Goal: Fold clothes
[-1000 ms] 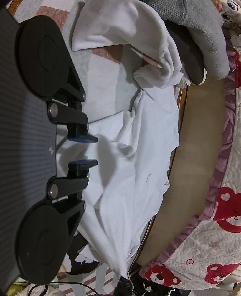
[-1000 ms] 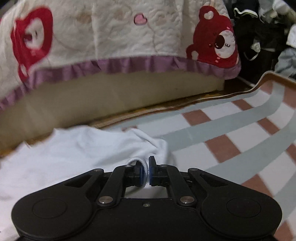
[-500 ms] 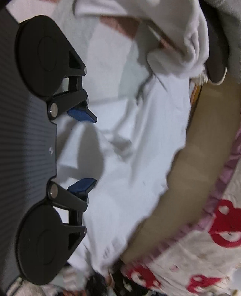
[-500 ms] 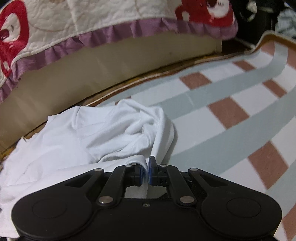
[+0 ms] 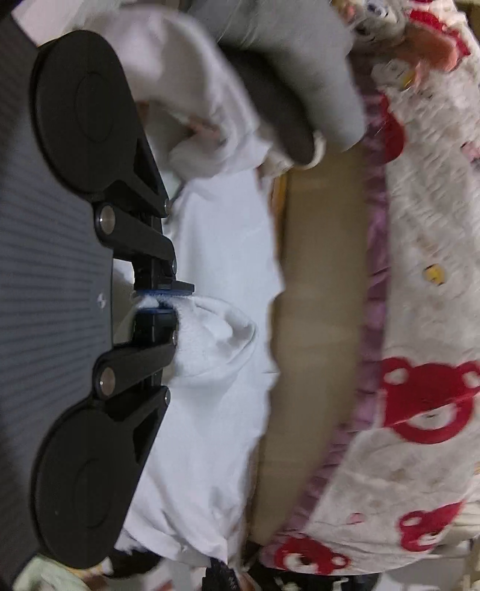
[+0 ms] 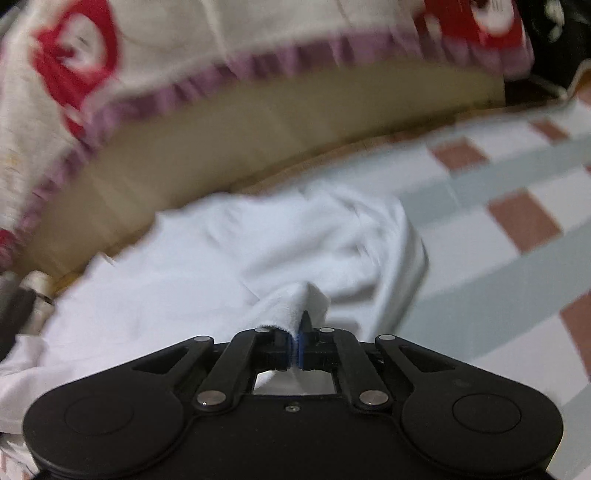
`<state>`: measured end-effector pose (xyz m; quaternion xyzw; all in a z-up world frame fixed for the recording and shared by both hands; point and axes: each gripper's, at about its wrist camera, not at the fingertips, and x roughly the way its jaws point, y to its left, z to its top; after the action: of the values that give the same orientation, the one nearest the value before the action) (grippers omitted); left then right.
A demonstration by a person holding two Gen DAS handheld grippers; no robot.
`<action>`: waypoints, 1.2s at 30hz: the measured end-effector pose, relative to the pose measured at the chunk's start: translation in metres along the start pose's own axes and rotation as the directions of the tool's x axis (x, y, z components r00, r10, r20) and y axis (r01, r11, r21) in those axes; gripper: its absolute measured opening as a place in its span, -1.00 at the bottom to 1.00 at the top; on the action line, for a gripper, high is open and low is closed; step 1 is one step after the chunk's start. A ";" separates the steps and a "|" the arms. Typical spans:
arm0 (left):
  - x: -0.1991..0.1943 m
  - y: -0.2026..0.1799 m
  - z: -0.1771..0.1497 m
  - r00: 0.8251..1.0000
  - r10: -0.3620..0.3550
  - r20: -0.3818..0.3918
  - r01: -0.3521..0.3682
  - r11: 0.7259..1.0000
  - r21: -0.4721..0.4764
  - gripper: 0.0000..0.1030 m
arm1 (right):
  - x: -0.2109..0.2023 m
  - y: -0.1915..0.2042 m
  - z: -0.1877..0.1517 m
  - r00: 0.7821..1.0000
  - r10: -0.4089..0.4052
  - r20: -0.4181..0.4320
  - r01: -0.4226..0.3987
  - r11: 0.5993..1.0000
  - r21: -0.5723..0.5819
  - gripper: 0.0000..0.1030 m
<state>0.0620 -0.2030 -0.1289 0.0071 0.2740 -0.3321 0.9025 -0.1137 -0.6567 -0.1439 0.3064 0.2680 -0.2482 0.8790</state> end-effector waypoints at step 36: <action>-0.144 0.118 -0.086 0.888 0.005 -0.461 -0.087 0.984 -0.156 -0.86 | -0.168 0.087 -0.095 0.908 -0.004 -0.419 -0.266 0.768 -0.583 -0.95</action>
<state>0.0005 -0.0082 -0.1505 0.0138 0.5066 -0.2747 0.8172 -0.2149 -0.4870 -0.0673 0.0580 0.4848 -0.0139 0.8726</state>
